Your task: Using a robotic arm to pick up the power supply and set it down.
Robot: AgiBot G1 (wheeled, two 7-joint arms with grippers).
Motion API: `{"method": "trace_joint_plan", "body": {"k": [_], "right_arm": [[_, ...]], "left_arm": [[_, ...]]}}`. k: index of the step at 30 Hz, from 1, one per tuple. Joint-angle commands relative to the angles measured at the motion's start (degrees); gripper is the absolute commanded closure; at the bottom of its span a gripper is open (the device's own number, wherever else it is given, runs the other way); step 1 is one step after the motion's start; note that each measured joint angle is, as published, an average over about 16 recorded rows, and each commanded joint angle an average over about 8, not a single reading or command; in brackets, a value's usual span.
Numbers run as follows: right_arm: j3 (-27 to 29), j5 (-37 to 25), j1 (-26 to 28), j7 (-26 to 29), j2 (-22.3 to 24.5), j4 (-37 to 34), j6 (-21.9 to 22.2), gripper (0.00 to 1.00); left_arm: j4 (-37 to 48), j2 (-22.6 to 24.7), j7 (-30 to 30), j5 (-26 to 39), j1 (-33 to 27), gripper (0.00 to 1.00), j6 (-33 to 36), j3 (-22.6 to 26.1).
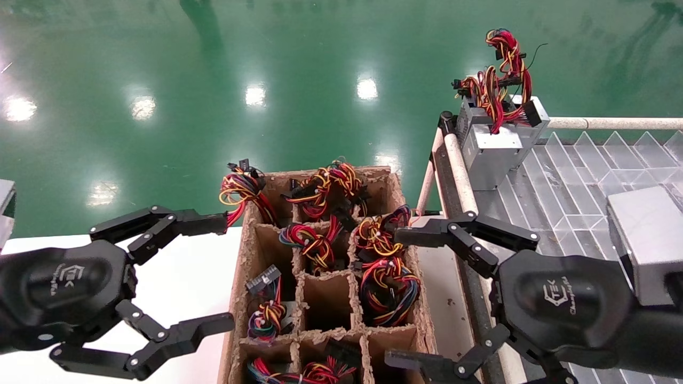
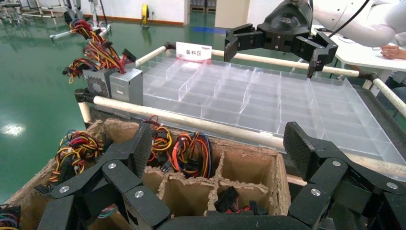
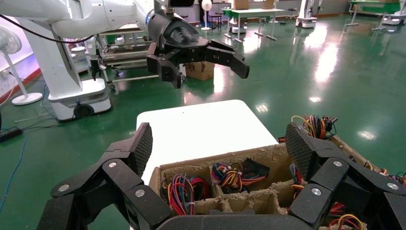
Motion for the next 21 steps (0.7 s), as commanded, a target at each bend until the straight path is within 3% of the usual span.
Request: {"method": "trace_joint_plan", "body": {"k": [1,18,21], "right_arm": [[0.0,0.0,0.0,0.0,0.0,0.0,0.0,0.00],[0.0,0.0,0.0,0.0,0.0,0.0,0.0,0.00],[0.0,0.0,0.0,0.0,0.0,0.0,0.0,0.00]], "left_arm": [[0.0,0.0,0.0,0.0,0.0,0.00,0.0,0.0],[0.0,0.0,0.0,0.0,0.0,0.00,0.0,0.0],[0.0,0.0,0.0,0.0,0.0,0.35,0.0,0.0]]}}
